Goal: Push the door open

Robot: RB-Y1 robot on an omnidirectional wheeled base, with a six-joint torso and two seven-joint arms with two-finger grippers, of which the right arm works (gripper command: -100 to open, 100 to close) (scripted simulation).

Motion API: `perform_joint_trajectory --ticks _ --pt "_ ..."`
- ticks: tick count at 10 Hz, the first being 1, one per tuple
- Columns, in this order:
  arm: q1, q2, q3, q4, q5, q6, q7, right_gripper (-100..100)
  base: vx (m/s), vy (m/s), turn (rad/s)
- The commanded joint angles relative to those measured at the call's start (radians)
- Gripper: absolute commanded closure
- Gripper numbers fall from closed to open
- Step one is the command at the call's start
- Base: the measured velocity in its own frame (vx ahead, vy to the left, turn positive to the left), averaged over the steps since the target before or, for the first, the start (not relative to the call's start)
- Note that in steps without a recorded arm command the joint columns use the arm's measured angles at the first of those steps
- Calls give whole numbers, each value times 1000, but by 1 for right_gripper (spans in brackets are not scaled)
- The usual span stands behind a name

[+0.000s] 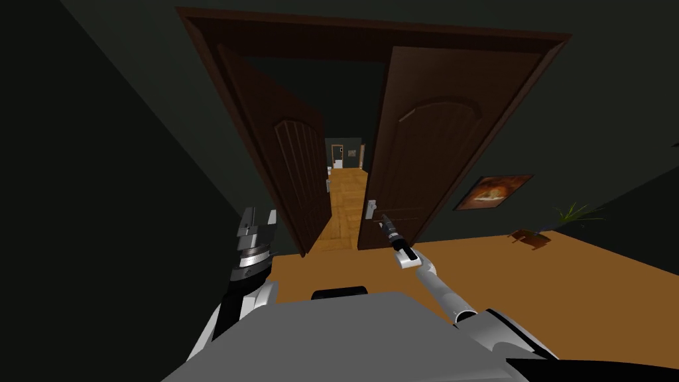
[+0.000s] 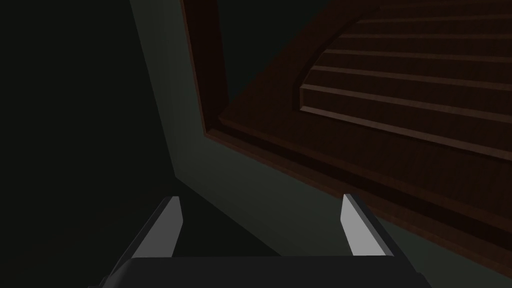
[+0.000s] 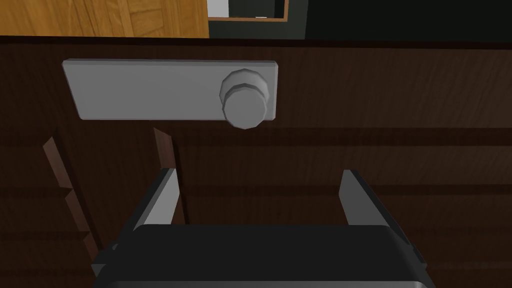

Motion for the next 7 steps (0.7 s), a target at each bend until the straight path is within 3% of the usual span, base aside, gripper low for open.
perform_joint_trajectory --ticks 1,2,4,7 --pt "-12 -12 3 29 -12 3 -6 -100 82 -50 53" --pt "-19 -17 4 43 -16 2 -9 -100 69 -30 56" --pt "-24 -9 -3 40 -12 9 -3 -100 84 -8 24" --pt "-36 2 -14 56 -10 13 5 -100 200 -17 44"
